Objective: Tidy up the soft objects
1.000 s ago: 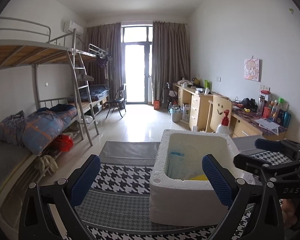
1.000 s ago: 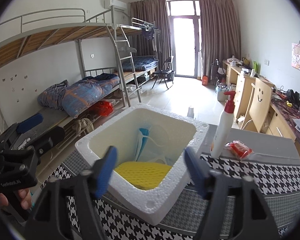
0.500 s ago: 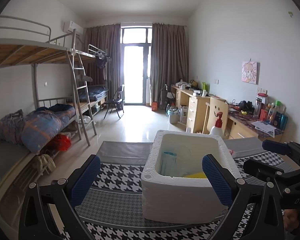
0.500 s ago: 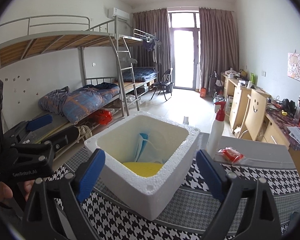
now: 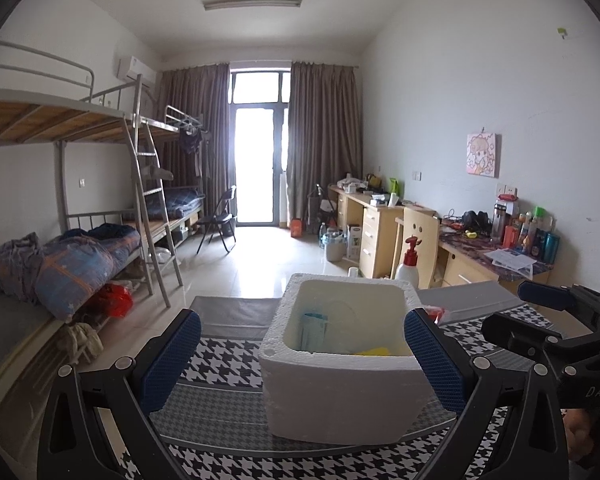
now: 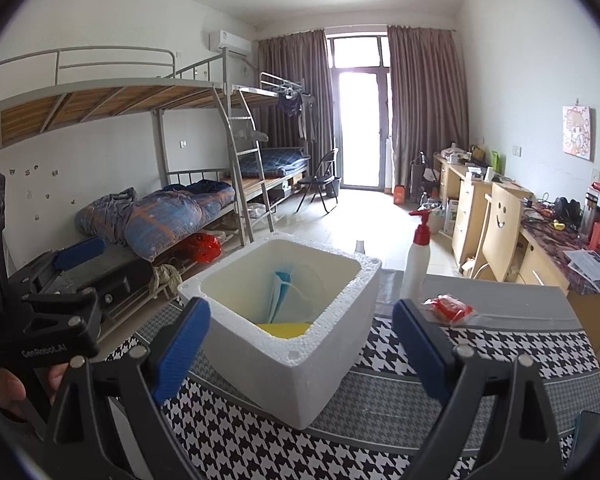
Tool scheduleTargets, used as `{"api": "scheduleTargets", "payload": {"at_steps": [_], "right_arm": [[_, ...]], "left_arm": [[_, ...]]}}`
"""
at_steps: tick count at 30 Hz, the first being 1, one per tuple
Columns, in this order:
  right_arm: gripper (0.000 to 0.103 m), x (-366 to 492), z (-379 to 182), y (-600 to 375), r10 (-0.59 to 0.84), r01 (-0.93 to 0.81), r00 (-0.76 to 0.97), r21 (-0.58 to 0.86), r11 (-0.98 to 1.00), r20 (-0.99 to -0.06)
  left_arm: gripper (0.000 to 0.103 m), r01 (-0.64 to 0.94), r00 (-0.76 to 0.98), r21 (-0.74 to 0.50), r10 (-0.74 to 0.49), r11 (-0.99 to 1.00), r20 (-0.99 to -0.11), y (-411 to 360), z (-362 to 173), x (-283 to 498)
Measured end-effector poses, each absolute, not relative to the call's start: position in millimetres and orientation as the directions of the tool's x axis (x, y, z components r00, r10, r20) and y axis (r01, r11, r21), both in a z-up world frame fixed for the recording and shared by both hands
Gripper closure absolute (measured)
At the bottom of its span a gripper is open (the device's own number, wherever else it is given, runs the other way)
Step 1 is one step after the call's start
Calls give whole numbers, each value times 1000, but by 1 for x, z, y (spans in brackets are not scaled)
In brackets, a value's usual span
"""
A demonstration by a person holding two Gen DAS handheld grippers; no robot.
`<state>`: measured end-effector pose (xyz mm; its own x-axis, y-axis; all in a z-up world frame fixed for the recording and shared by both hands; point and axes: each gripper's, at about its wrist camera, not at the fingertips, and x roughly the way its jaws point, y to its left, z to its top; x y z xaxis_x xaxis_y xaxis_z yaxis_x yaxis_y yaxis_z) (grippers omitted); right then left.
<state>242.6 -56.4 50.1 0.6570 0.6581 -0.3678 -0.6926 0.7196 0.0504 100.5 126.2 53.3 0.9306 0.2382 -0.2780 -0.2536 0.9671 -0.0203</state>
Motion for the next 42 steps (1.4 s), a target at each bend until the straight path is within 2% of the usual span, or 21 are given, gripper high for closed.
{"api": "scheduleTargets", "payload": {"at_steps": [12,27,42], "right_arm": [[1,226,49,-81,641,-661,698,57,748,-318],[1,202,38,-106,608,-616,755,51,786,-248],[1,190,13,-115,568,-580,785,26,814,-246]], "left_arm": [[1,-237,946,-8,229,971,-230,107,53,86],[1,-222,958,-22,214,975,-190,92,40,68],[1,-237,958,-29,228,971,-172,83,21,61]]}}
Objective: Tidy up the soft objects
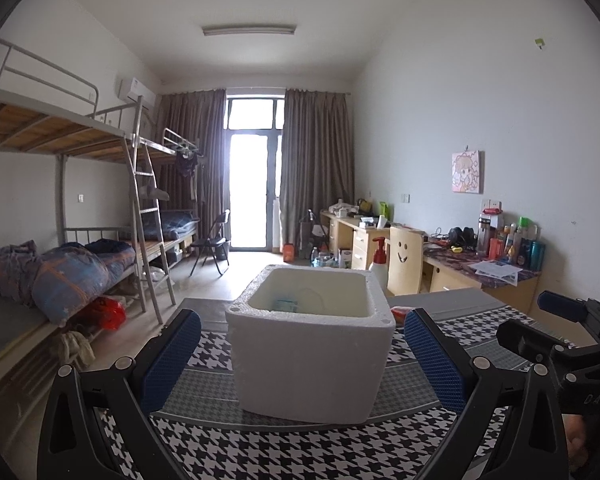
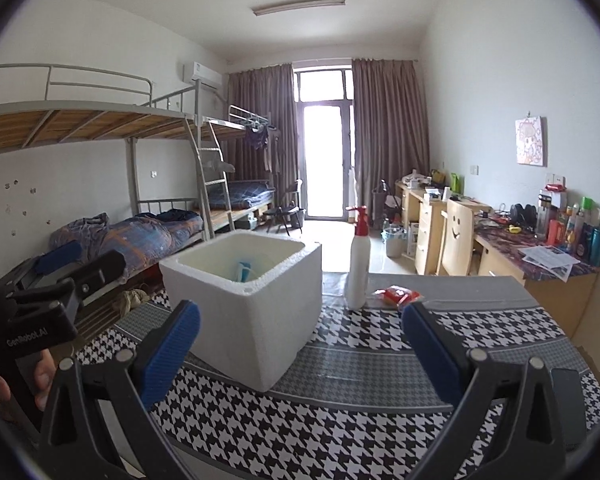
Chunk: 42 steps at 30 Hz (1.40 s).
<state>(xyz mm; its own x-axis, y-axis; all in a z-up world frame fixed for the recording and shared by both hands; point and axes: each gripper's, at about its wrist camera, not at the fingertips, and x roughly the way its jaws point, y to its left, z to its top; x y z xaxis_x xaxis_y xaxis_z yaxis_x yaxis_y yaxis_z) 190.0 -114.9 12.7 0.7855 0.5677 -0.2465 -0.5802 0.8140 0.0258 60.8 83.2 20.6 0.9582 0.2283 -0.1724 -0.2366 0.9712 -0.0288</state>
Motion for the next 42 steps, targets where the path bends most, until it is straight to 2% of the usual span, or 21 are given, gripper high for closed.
{"api": "scheduleTargets", "payload": {"at_steps": [15,25,42], "right_arm": [[1,186,-3,-124,555,-558,799,61,828,-230],[1,188,-13,-134,554,-546,796,104,831,-243],[1,184,-17,-136,547,-544,799,90,834,-250]], "left_arm": [[1,-253,956,8,252,967,-148,76,6,54],[1,-246,956,11,245,969,-162,74,-4,53],[1,-217,958,6,214,976,-193,73,-12,53]]}}
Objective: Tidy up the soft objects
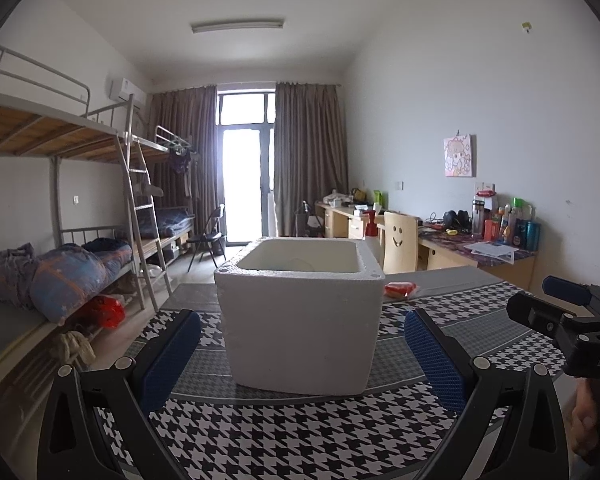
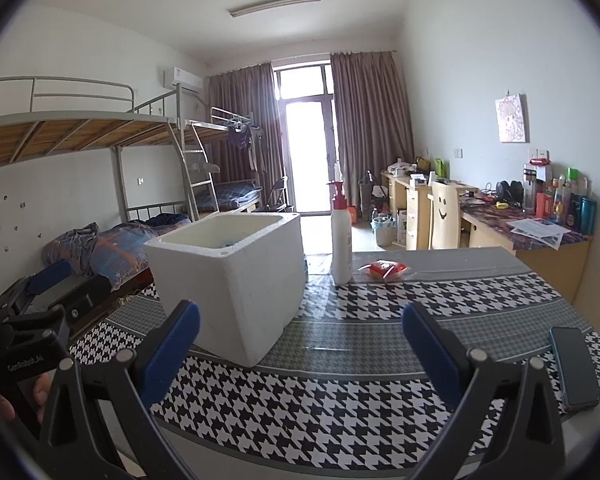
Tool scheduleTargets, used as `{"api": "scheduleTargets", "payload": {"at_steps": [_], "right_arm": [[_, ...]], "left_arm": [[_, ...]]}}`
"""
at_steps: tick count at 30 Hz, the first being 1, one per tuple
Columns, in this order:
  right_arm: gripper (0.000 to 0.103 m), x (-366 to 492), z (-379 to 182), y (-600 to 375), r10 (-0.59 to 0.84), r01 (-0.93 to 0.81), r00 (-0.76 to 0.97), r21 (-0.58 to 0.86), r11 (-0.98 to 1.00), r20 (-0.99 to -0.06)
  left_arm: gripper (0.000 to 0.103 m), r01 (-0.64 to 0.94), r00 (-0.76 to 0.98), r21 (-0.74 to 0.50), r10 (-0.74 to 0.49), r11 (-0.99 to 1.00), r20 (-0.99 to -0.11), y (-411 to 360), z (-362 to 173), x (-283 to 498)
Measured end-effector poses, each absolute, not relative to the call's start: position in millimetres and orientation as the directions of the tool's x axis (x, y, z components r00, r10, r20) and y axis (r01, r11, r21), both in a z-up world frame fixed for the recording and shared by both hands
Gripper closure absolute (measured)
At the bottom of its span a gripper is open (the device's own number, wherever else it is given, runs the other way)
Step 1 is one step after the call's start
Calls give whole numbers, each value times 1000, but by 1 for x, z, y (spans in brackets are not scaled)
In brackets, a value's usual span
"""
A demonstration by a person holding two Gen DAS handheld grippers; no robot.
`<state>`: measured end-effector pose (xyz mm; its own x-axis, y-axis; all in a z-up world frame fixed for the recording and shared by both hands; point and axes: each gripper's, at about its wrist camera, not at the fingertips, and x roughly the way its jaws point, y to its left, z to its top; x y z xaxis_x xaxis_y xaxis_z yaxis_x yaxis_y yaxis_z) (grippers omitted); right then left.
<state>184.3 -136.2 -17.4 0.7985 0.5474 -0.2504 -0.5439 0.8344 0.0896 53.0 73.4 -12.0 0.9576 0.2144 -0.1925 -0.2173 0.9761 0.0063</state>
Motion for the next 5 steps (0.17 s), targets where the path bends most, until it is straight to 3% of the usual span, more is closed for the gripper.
{"api": "scheduleTargets", "payload": {"at_steps": [5], "right_arm": [[1,186,-18,-136,546,-542,798,92,835,-257]], "left_arm": [[1,-214,957,11,212,977,-200,71,-13,53]]}}
